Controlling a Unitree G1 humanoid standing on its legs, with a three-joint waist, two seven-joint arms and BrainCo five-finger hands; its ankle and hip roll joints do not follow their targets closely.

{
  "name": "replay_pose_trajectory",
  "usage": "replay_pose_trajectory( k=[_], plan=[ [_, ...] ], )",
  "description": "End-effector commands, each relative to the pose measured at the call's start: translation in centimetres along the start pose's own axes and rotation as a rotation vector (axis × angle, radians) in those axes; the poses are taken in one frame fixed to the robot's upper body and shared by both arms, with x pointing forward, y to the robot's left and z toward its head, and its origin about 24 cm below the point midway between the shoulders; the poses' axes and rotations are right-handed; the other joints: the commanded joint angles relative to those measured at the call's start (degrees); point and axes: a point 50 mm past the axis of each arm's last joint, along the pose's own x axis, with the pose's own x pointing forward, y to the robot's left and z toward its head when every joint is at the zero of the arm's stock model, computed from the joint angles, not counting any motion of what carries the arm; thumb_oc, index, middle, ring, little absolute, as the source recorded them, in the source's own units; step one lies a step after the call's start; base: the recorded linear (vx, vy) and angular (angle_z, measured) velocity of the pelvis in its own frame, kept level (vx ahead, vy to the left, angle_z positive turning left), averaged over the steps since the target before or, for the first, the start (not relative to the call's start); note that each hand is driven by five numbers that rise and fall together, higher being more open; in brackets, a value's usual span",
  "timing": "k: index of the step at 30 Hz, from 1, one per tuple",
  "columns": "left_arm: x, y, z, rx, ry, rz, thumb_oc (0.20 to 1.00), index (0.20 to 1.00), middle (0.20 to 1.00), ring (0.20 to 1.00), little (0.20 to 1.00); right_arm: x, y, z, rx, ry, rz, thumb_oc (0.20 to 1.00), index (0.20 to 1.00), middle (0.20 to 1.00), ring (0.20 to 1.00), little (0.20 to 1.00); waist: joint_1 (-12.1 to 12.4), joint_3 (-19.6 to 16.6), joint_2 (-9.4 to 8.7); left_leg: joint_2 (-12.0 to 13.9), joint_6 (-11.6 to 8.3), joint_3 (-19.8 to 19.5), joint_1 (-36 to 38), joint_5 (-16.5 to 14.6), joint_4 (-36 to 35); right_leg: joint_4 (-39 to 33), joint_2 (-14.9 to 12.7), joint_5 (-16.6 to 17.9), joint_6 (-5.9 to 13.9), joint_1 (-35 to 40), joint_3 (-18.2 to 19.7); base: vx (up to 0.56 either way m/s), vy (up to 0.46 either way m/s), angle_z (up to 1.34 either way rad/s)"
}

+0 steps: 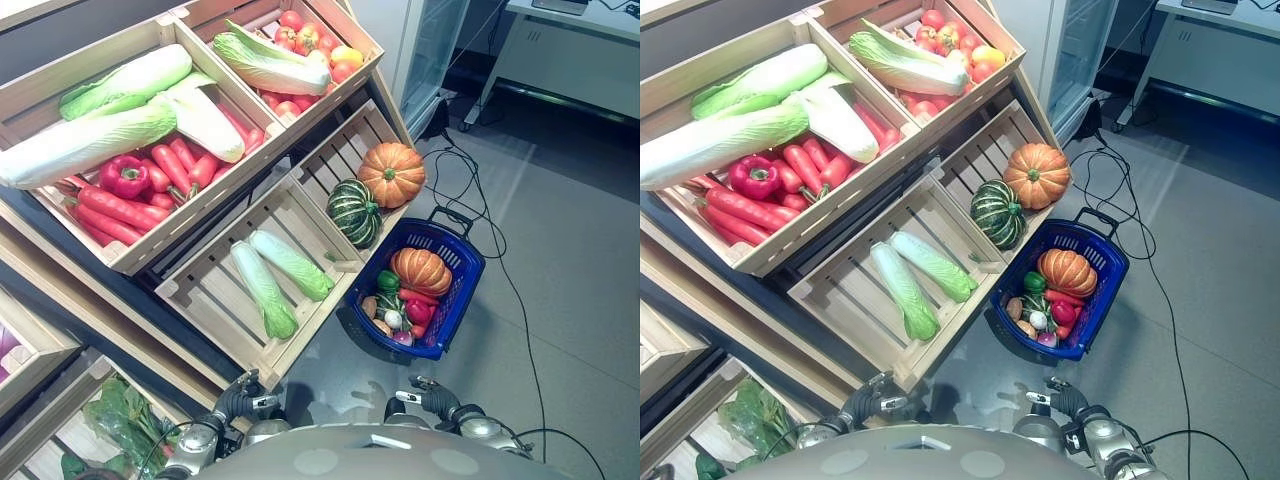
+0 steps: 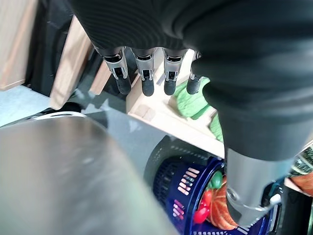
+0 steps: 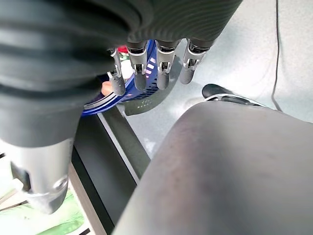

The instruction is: Pick up fruits and vegetables into the basket

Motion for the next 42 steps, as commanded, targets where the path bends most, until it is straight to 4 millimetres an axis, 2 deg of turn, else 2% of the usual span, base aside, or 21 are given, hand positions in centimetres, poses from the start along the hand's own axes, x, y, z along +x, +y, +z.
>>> replay_pose_trajectory(
  k=[1,16,22,25,28,30,31,32,35,37,39,41,42],
  plan=[
    [1.2,0.1,2.1,0.044,-0.026,-0.024,1.0,1.0,1.0,1.0,1.0,1.0,0.8,2.2,-0.008,-0.034,0.026,1.0,1.0,1.0,1.0,1.0,0.88,1.41,-1.71,-1.74,3.84,1.28,-2.29,-3.76,0.86,3.63,-1.15,-5.62,1.56,1.43,-0.94,0.0,0.0,0.0],
    [1.4,0.5,4.0,0.126,-0.144,0.043,1.0,1.0,1.0,1.0,1.0,1.0,0.5,2.5,-0.027,-0.056,0.012,1.0,1.0,1.0,1.0,1.0,0.95,2.07,-1.65,-1.89,3.98,1.12,-2.67,-3.61,1.11,4.11,-0.93,-5.83,1.27,0.99,-0.53,0.0,0.0,0.0],
    [1.1,0.3,6.6,0.336,-0.351,0.141,1.0,1.0,1.0,1.0,1.0,1.0,0.3,3.0,-0.047,-0.096,-0.015,1.0,1.0,1.0,1.0,1.0,1.01,2.53,-1.57,-1.94,3.88,0.93,-2.53,-3.64,1.12,4.31,-0.85,-5.97,1.21,1.03,-0.43,0.0,0.0,0.0],
    [0.4,0.6,10.4,0.568,-0.587,0.255,1.0,1.0,1.0,1.0,1.0,0.8,-0.5,4.1,-0.03,-0.17,-0.057,1.0,1.0,1.0,1.0,1.0,0.72,3.16,-1.3,-1.72,3.63,0.99,-2.62,-3.53,1.12,4.81,-0.89,-6.15,1.2,0.63,-0.31,0.0,0.0,0.0],
    [-0.8,2.4,14.1,0.736,-0.763,0.375,1.0,1.0,1.0,1.0,1.0,0.4,-1.7,5.0,0.008,-0.247,-0.095,1.0,1.0,1.0,1.0,1.0,0.17,3.77,-0.87,-1.33,3.53,1.12,-2.83,-3.32,1.19,5.52,-1.04,-6.42,1.13,0.04,0.1,0.04,0.005,0.0],
    [-1.4,3.0,15.2,0.797,-0.811,0.414,1.0,1.0,1.0,1.0,1.0,0.2,-2.1,5.3,0.021,-0.279,-0.108,1.0,1.0,1.0,1.0,1.0,-0.02,3.91,-0.72,-1.19,3.54,1.2,-2.92,-3.22,1.25,5.77,-1.11,-6.48,1.11,-0.16,0.2,0.07,-0.001,-0.01],
    [-2.4,4.1,17.0,0.942,-0.899,0.494,1.0,1.0,1.0,1.0,1.0,-0.3,-2.9,6.1,0.041,-0.34,-0.134,1.0,1.0,1.0,1.0,1.0,-0.7,4.12,-0.36,-0.88,3.65,1.32,-3.31,-3.22,1.71,6.6,-1.31,-6.84,1.04,-0.74,0.64,0.13,-0.005,-0.06],
    [-3.0,4.6,17.9,1.032,-0.941,0.542,1.0,1.0,1.0,1.0,1.0,-0.7,-3.3,6.5,0.046,-0.378,-0.152,1.0,1.0,1.0,1.0,1.0,-1.26,4.27,-0.1,-0.74,3.74,1.33,-3.65,-3.21,2.06,7.37,-1.51,-7.05,1.05,-1.35,0.98,0.14,-0.008,-0.1],
    [-3.7,5.5,19.3,1.237,-0.987,0.612,1.0,1.0,1.0,1.0,1.0,-1.4,-4.1,7.6,0.052,-0.457,-0.188,1.0,1.0,1.0,1.0,1.0,-2.66,4.66,0.44,-0.59,3.76,1.47,-4.46,-3.17,2.55,8.79,-1.91,-7.51,1.09,-2.7,1.61,0.08,0.006,-0.1],
    [-4.1,6.0,20.2,1.298,-1.004,0.641,1.0,1.0,1.0,1.0,1.0,-1.9,-4.5,8.3,0.043,-0.498,-0.207,1.0,1.0,1.0,1.0,1.0,-3.64,4.98,0.92,-0.57,3.74,1.56,-5.01,-3.11,2.73,9.83,-2.24,-7.83,1.12,-3.83,1.99,0.07,0.036,-0.05],
    [-4.6,6.9,22.0,1.441,-1.01,0.71,1.0,1.0,1.0,1.0,1.0,-3.1,-5.6,10.0,0.034,-0.587,-0.254,1.0,1.0,1.0,1.0,1.0,-5.62,6.25,2.03,-0.78,3.52,1.58,-6.9,-3.24,4.08,12.28,-2.88,-8.44,1.06,-6.98,3.04,0.07,0.071,-0.08],
    [-4.9,7.4,23.2,1.51,-1.013,0.766,1.0,1.0,1.0,1.0,1.0,-4.0,-6.5,11.4,0.024,-0.651,-0.28,1.0,1.0,1.0,1.0,1.0,-6.91,7.98,2.81,-1.14,3.31,1.49,-8.89,-3.42,5.71,13.72,-3.14,-8.73,0.87,-9.53,3.93,-0.06,0.098,-0.22],
    [-5.2,7.9,24.3,1.553,-1.01,0.813,1.0,1.0,1.0,1.0,1.0,-4.8,-7.2,12.9,0.006,-0.707,-0.297,1.0,1.0,1.0,1.0,1.0,-7.97,9.78,3.37,-1.37,3.03,1.72,-11.19,-3.48,7.43,15.03,-3.37,-8.8,0.73,-12.35,4.79,-0.14,0.11,-0.19]
  ],
)
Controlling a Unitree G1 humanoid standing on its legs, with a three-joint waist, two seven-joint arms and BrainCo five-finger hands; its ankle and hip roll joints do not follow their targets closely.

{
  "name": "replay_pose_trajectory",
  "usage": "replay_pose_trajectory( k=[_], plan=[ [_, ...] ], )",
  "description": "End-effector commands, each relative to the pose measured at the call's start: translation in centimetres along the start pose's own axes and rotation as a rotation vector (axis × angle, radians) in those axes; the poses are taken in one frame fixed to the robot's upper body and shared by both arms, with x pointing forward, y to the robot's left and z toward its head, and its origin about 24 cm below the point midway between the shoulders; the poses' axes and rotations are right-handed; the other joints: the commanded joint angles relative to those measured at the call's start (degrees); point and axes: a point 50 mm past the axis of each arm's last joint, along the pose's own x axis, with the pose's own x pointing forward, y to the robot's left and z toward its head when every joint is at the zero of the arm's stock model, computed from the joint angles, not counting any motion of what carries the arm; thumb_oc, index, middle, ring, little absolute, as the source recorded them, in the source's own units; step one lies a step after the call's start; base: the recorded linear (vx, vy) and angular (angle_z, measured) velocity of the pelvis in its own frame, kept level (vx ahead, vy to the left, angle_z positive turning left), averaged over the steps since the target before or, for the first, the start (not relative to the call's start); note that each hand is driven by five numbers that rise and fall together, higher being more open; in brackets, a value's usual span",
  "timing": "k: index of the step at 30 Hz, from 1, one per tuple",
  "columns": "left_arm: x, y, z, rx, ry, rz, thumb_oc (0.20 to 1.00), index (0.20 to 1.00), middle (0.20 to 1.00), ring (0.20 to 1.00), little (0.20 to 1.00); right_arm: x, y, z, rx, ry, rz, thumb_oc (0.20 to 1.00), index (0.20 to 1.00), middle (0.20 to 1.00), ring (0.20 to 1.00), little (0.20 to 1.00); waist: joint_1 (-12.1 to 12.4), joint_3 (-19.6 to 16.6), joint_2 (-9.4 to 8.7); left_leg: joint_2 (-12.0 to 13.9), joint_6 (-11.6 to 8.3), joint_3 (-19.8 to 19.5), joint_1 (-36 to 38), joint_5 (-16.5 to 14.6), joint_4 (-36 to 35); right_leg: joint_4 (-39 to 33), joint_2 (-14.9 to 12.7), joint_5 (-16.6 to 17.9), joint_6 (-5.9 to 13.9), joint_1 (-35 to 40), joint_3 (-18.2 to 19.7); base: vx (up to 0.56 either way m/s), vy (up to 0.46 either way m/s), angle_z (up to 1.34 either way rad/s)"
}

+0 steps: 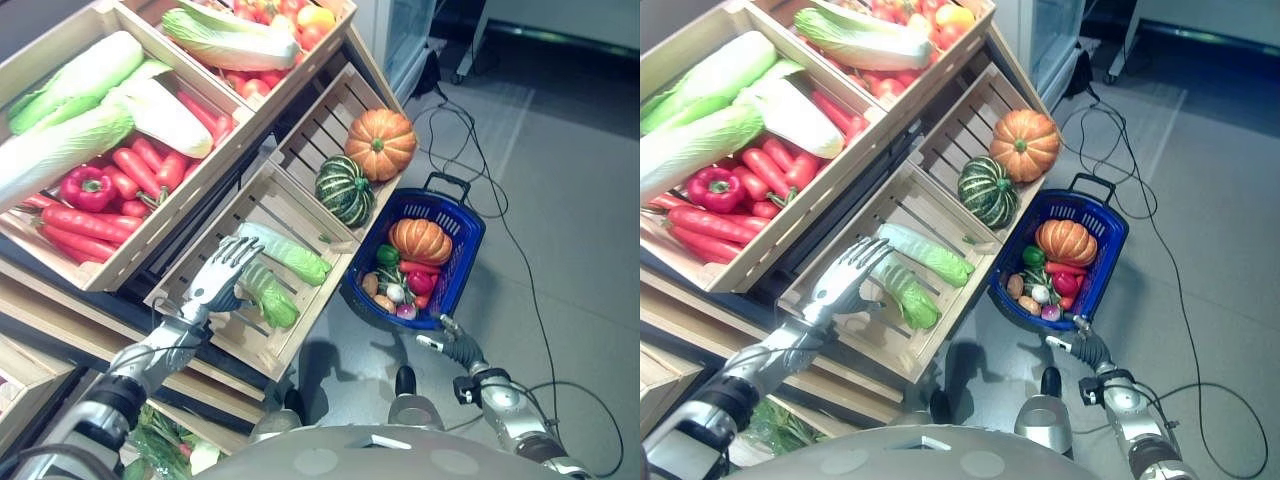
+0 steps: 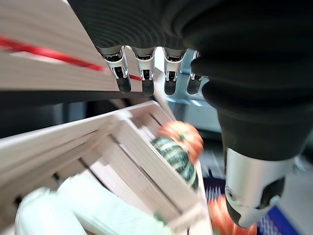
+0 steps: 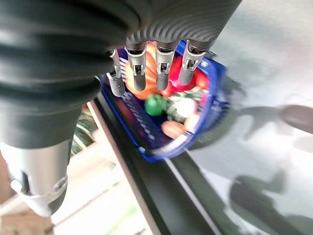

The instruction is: Pick up fruits and vegetables into the basket

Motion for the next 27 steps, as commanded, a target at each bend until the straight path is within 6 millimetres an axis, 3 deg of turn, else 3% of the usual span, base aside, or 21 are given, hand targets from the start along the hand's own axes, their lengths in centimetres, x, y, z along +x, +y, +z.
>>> replay_pose_trajectory(
  k=[1,2,6,10,19,27],
  plan=[
    [2.4,3.7,-2.5,0.202,0.021,0.124,1.0,1.0,1.0,1.0,1.0,1.0,-1.7,4.6,0.012,-0.201,-0.068,1.0,1.0,1.0,1.0,1.0,-3.31,4.91,-1.8,-1.12,2.78,-0.18,-8.36,-3.7,8.05,14.16,-3.27,-9.15,0.72,-6.91,1.77,-0.2,0.131,-0.17],
    [2.9,4.6,-3.2,0.252,0.024,0.131,1.0,1.0,1.0,1.0,1.0,1.2,-2.3,6.0,-0.005,-0.252,-0.074,1.0,1.0,1.0,1.0,1.0,-4.22,6.76,-1.52,-1.15,2.42,0.12,-10.81,-3.59,9.82,15.43,-3.21,-9.14,0.49,-9.45,2.6,-0.13,0.075,-0.19],
    [3.7,6.2,-4.8,0.389,0.024,0.098,1.0,1.0,1.0,1.0,1.0,1.2,-2.9,8.4,-0.033,-0.34,-0.083,1.0,1.0,1.0,1.0,1.0,-5.9,10.11,-1.16,-1.28,2.19,0.65,-15.32,-3.58,13.49,18.84,-3.25,-9.32,-0.03,-14.56,4.24,-0.08,0.037,-0.25],
    [4.1,6.9,-5.8,0.524,0.022,0.05,1.0,1.0,1.0,1.0,1.0,1.1,-3.6,10.7,-0.042,-0.42,-0.094,1.0,1.0,1.0,1.0,1.0,-7.18,12.84,-1.17,-1.64,2.1,1.07,-19.57,-4.43,17.22,22.35,-3.68,-9.99,-0.12,-19.44,5.77,-0.07,0.035,-0.15],
    [4.7,4.2,-6.3,0.646,0.103,-0.118,1.0,1.0,1.0,1.0,1.0,0.9,-4.3,16.3,-0.041,-0.626,-0.125,1.0,1.0,1.0,1.0,1.0,-8.7,17.94,-0.88,-2.1,2.23,2.0,-28.02,-5.12,23.7,27.87,-3.5,-10.25,-0.36,-28.27,7.84,-0.06,0.011,0.0],
    [4.0,2.9,-7.7,0.621,0.265,-0.252,1.0,1.0,1.0,1.0,1.0,0.3,-4.9,18.6,0.012,-0.715,-0.14,1.0,1.0,1.0,1.0,1.0,-9.08,18.44,-0.65,-2.07,2.29,2.8,-34.44,-5.37,27.52,30.64,-3.25,-10.27,-0.76,-34.39,8.66,-0.02,0.013,-0.01]
  ],
)
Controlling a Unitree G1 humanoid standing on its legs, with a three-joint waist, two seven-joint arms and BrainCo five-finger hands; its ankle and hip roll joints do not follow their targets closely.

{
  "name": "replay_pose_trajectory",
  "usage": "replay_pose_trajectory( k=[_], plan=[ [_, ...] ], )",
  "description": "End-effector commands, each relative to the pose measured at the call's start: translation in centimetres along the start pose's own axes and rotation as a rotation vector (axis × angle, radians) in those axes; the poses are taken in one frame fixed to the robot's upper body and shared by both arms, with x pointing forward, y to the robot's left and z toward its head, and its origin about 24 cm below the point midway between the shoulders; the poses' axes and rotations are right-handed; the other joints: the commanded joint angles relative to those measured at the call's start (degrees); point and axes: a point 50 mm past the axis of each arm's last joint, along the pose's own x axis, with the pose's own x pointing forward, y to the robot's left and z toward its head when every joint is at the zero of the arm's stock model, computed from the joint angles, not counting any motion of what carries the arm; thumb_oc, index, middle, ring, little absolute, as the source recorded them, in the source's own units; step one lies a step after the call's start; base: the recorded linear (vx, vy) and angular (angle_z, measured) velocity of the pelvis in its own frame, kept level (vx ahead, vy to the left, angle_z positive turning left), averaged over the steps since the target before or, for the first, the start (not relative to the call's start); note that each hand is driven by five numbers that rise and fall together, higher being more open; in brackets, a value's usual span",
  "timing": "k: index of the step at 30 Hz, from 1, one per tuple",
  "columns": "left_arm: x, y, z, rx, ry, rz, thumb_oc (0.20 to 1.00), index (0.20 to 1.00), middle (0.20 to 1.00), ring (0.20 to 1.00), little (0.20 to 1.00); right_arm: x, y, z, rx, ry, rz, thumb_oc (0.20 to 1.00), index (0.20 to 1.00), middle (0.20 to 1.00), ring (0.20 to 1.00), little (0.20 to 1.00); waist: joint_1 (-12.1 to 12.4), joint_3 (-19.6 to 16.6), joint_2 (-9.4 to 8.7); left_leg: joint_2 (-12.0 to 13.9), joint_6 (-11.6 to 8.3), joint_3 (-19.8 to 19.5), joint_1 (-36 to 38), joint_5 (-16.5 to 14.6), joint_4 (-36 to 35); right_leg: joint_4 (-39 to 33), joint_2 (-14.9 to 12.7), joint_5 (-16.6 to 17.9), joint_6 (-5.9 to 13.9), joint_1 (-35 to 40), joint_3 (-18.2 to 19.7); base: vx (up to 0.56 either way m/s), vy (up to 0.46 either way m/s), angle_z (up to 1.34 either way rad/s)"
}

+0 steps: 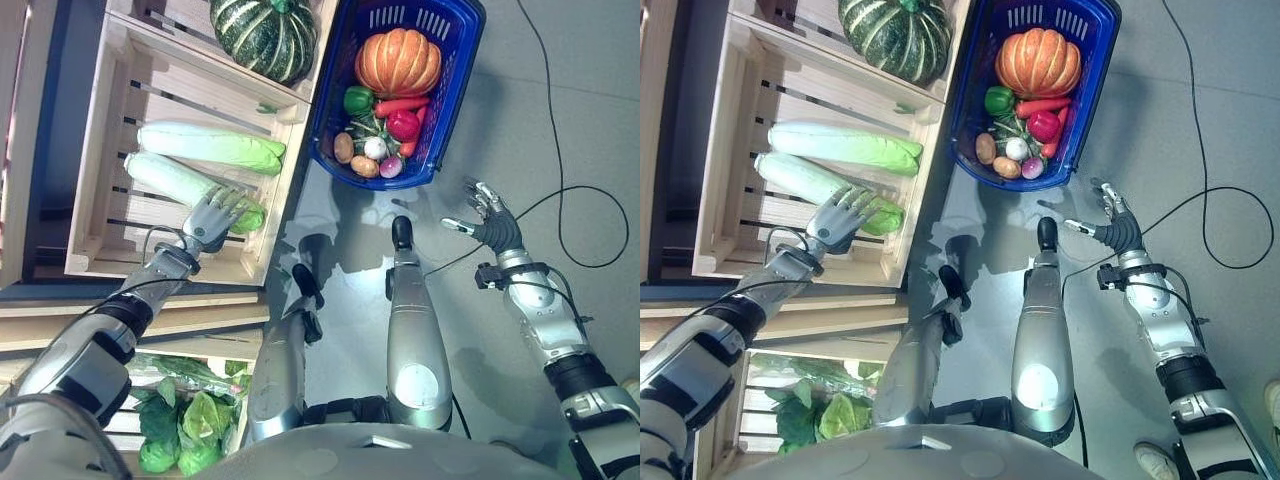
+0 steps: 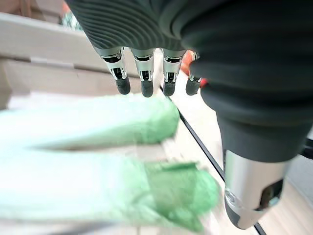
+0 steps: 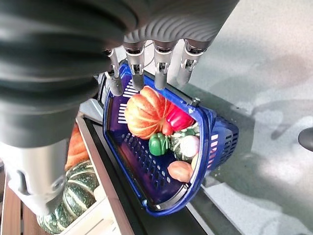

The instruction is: Pick up fruits and vegetables into the basket

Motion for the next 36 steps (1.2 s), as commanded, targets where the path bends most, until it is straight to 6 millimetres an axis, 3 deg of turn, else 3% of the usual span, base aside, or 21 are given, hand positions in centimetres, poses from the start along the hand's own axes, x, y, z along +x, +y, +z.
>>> replay_pose_trajectory(
  k=[1,4,5,8,16,28,36],
  plan=[
    [-2.1,-2.1,-2.8,0.043,0.149,-0.116,1.0,1.0,1.0,1.0,1.0,-0.3,-0.3,2.3,0.064,-0.118,-0.022,1.0,1.0,1.0,1.0,1.0,-1.43,-1.07,-1.85,-0.12,1.42,-0.12,-9.64,-4.02,10.63,6.13,0.21,-6.43,1.57,-2.23,0.42,0.0,0.0,0.0],
    [-2.3,-2.5,-3.1,0.082,0.197,-0.131,1.0,1.0,1.0,1.0,1.0,-0.1,-0.6,2.8,0.056,-0.145,-0.042,1.0,1.0,1.0,1.0,1.0,-1.51,-1.07,-1.63,-0.2,1.4,0.22,-11.94,-4.02,11.75,6.99,0.11,-6.38,1.48,-4.51,0.77,0.01,0.037,-0.04],
    [-2.4,-2.7,-3.2,0.097,0.216,-0.135,1.0,1.0,1.0,1.0,1.0,-0.1,-0.7,2.9,0.054,-0.15,-0.047,1.0,1.0,1.0,1.0,1.0,-1.54,-1.07,-1.5,-0.27,0.9,-0.28,-11.72,-5.7,12.57,7.93,0.19,-8.11,1.93,-4.37,1.2,0.07,0.05,-0.01],
    [-2.8,-2.5,-4.0,0.211,0.285,-0.082,1.0,1.0,1.0,1.0,1.0,0.2,-1.0,3.5,0.047,-0.181,-0.064,1.0,1.0,1.0,1.0,1.0,-1.76,-1.07,-1.31,-0.26,0.97,-0.01,-14.19,-6.27,14.39,9.03,0.08,-8.15,1.83,-6.86,1.81,0.02,0.055,0.0],
    [-1.7,0.6,-6.6,0.374,0.409,0.061,1.0,1.0,1.0,1.0,1.0,0.5,-1.5,5.1,0.031,-0.263,-0.103,1.0,1.0,1.0,1.0,1.0,-2.07,-1.07,-0.79,-0.34,1.47,0.3,-19.38,-7.83,18.26,11.15,-0.07,-7.98,1.8,-12.27,3.25,0.0,0.038,-0.02],
    [-0.8,3.4,-9.5,0.376,0.511,0.131,1.0,1.0,1.0,1.0,1.0,0.1,-1.6,5.4,0.003,-0.281,-0.096,1.0,1.0,1.0,1.0,1.0,-3.22,-1.07,-0.42,-0.14,2.04,0.0,-25.0,-9.42,22.44,14.0,0.69,-7.62,1.7,-18.68,5.78,0.01,0.025,-0.03],
    [-0.3,3.1,-10.1,0.268,0.547,0.053,1.0,1.0,1.0,1.0,1.0,-0.2,-1.4,5.2,0.007,-0.293,-0.086,1.0,1.0,1.0,1.0,1.0,-4.18,-1.07,-0.7,0.03,2.13,-0.12,-27.75,-10.1,24.27,15.04,1.33,-7.4,1.68,-21.57,6.98,0.0,0.002,0.0]
  ],
)
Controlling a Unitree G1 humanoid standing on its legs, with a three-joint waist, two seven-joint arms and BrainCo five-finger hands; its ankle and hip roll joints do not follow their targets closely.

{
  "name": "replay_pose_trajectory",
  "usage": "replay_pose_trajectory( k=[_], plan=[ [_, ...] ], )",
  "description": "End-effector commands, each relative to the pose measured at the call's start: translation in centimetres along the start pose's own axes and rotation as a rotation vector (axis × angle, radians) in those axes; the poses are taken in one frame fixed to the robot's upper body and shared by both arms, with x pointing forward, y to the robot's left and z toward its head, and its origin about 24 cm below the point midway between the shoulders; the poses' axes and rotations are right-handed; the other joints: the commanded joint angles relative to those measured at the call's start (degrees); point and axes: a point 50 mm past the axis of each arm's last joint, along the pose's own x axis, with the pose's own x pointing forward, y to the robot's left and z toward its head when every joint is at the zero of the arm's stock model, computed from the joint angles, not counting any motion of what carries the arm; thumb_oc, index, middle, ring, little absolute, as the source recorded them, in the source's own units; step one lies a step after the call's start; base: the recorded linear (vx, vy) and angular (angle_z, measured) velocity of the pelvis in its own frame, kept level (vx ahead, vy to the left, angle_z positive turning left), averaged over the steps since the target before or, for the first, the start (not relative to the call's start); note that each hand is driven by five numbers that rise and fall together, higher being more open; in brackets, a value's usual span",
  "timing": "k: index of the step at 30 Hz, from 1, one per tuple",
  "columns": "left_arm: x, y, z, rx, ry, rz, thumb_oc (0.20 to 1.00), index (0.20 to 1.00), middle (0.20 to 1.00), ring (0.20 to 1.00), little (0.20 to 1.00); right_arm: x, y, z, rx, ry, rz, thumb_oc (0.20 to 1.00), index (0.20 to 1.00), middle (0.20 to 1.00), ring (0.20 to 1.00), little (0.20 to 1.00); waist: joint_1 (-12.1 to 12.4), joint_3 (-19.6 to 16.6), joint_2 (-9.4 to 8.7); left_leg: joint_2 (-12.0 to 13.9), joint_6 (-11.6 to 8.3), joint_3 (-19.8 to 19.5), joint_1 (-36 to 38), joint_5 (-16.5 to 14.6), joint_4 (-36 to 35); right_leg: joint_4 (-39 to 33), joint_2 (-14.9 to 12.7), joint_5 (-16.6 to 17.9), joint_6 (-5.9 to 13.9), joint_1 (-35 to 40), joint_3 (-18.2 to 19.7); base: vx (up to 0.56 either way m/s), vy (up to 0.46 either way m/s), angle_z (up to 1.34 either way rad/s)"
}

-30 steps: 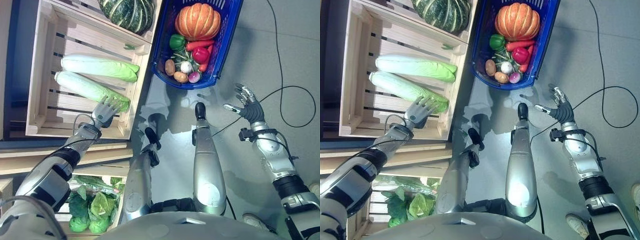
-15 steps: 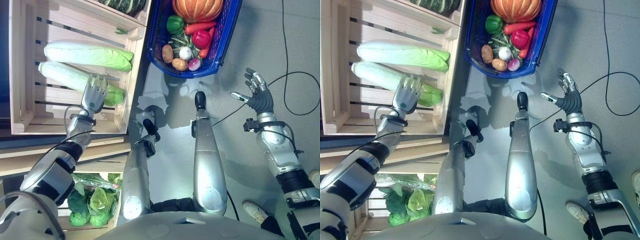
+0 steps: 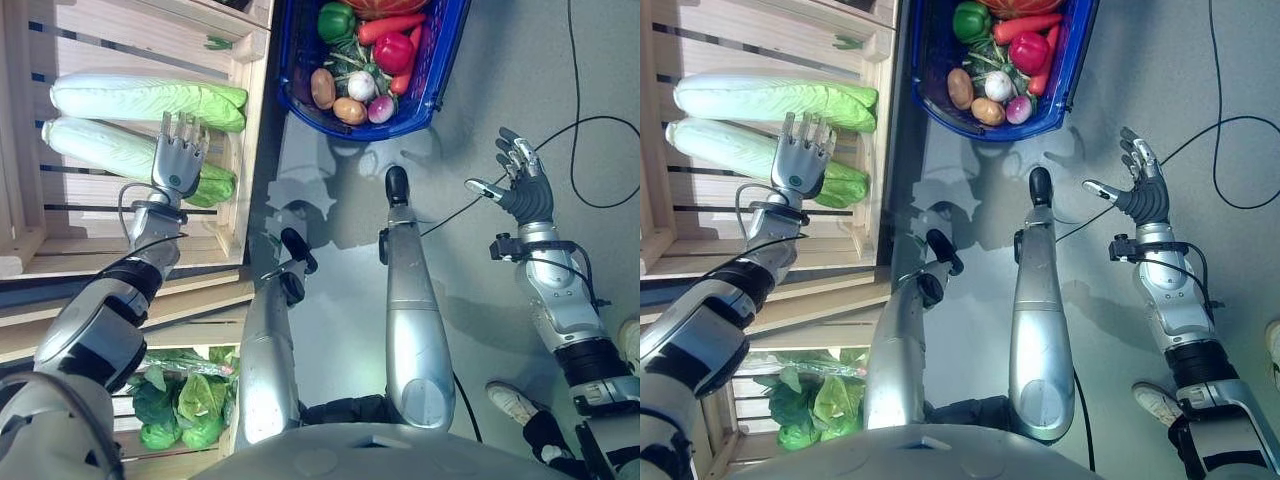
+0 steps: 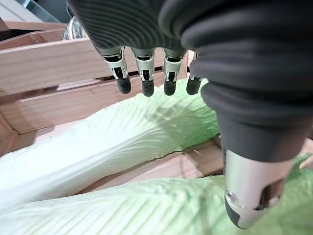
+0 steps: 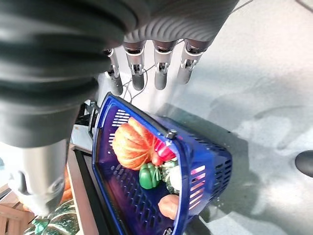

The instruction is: Pick up fruits and vegetables into the basket

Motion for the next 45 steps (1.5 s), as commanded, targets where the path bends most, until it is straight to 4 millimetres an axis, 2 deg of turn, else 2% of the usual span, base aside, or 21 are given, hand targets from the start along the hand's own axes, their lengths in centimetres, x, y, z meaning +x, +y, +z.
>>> replay_pose_trajectory(
  k=[1,9,14,19,29,36,40,43,44,45],
  plan=[
    [-1.9,-3.1,-3.7,0.046,0.095,-0.144,1.0,1.0,1.0,1.0,1.0,-1.1,0.2,1.2,0.009,-0.097,0.022,1.0,1.0,1.0,1.0,1.0,-1.84,-1.11,-0.87,-1.14,0.92,-1.01,-5.6,-2.84,4.87,3.92,1.55,-6.17,1.85,-0.69,1.38,0.0,0.0,0.0],
    [-2.7,-4.5,-4.3,-0.001,0.166,-0.266,1.0,1.0,1.0,1.0,1.0,-1.1,0.2,1.5,0.037,-0.116,0.019,1.0,1.0,1.0,1.0,1.0,-2.27,-1.11,-1.09,-1.13,1.17,-1.13,-8.33,-3.53,6.7,4.84,1.94,-5.95,1.75,-3.43,2.26,0.0,0.019,-0.02],
    [-4.0,-6.0,-4.5,-0.123,0.242,-0.397,1.0,1.0,1.0,1.0,1.0,-1.1,0.2,1.6,0.076,-0.122,0.022,1.0,1.0,1.0,1.0,1.0,-2.3,-1.11,-1.32,-1.07,1.34,-1.4,-9.92,-4.15,8.35,5.75,1.96,-5.88,1.57,-4.88,2.69,-0.01,0.022,-0.05],
    [-4.9,-6.8,-4.1,-0.172,0.258,-0.437,1.0,1.0,1.0,1.0,1.0,-1.1,0.0,1.6,0.095,-0.122,0.014,1.0,1.0,1.0,1.0,1.0,-2.1,-1.11,-1.19,-1.42,1.44,-1.58,-10.42,-4.08,8.41,5.93,1.84,-5.84,1.49,-5.5,2.85,-0.01,0.025,-0.02],
    [-7.0,-8.1,-3.1,-0.189,0.252,-0.509,1.0,1.0,1.0,1.0,1.0,-1.3,0.0,1.6,0.09,-0.126,0.008,1.0,1.0,1.0,1.0,1.0,-1.8,-1.11,-0.92,-1.69,1.5,-1.56,-10.68,-4.32,8.62,5.59,1.26,-5.59,1.57,-5.88,2.77,-0.01,0.027,0.0],
    [-9.2,-9.4,-1.8,-0.215,0.267,-0.598,1.0,1.0,1.0,1.0,1.0,-1.4,0.1,1.4,0.095,-0.128,0.007,1.0,1.0,1.0,1.0,1.0,-1.66,-1.11,-0.85,-1.92,1.65,-1.37,-11.04,-4.54,8.76,5.05,0.99,-5.4,1.51,-6.18,2.91,-0.01,0.036,-0.01],
    [-10.0,-9.5,-1.6,-0.163,0.277,-0.59,1.0,1.0,1.0,1.0,1.0,-1.4,0.1,1.4,0.096,-0.134,0.0,1.0,1.0,1.0,1.0,1.0,-1.53,-1.11,-0.95,-1.92,1.76,-1.46,-11.74,-4.63,9.34,5.36,1.05,-5.37,1.4,-6.77,2.94,0.0,0.0,0.0],
    [-10.1,-9.4,-2.3,-0.085,0.313,-0.563,1.0,1.0,1.0,1.0,1.0,-1.3,0.1,1.5,0.091,-0.141,-0.01,1.0,1.0,1.0,1.0,1.0,-1.47,-1.11,-0.93,-1.9,1.9,-1.39,-12.24,-4.77,9.76,5.79,1.08,-5.41,1.31,-7.38,2.99,0.0,0.034,0.0],
    [-10.1,-9.4,-2.6,-0.069,0.328,-0.557,0.2,0.2,0.2,0.2,0.2,-1.2,0.0,1.6,0.093,-0.145,-0.015,1.0,1.0,1.0,1.0,1.0,-1.43,-1.11,-0.93,-1.93,1.92,-1.47,-12.41,-4.92,9.99,5.95,1.1,-5.5,1.25,-7.53,3.06,0.0,0.0,0.0],
    [-10.2,-9.3,-2.7,-0.055,0.334,-0.544,0.2,0.2,0.2,0.2,0.2,-1.2,0.0,1.6,0.094,-0.148,-0.017,1.0,1.0,1.0,1.0,1.0,-1.42,-1.11,-0.98,-1.91,2.0,-1.51,-12.59,-5.07,10.31,6.11,1.11,-5.55,1.22,-7.63,3.06,0.0,0.0,0.0]
  ],
)
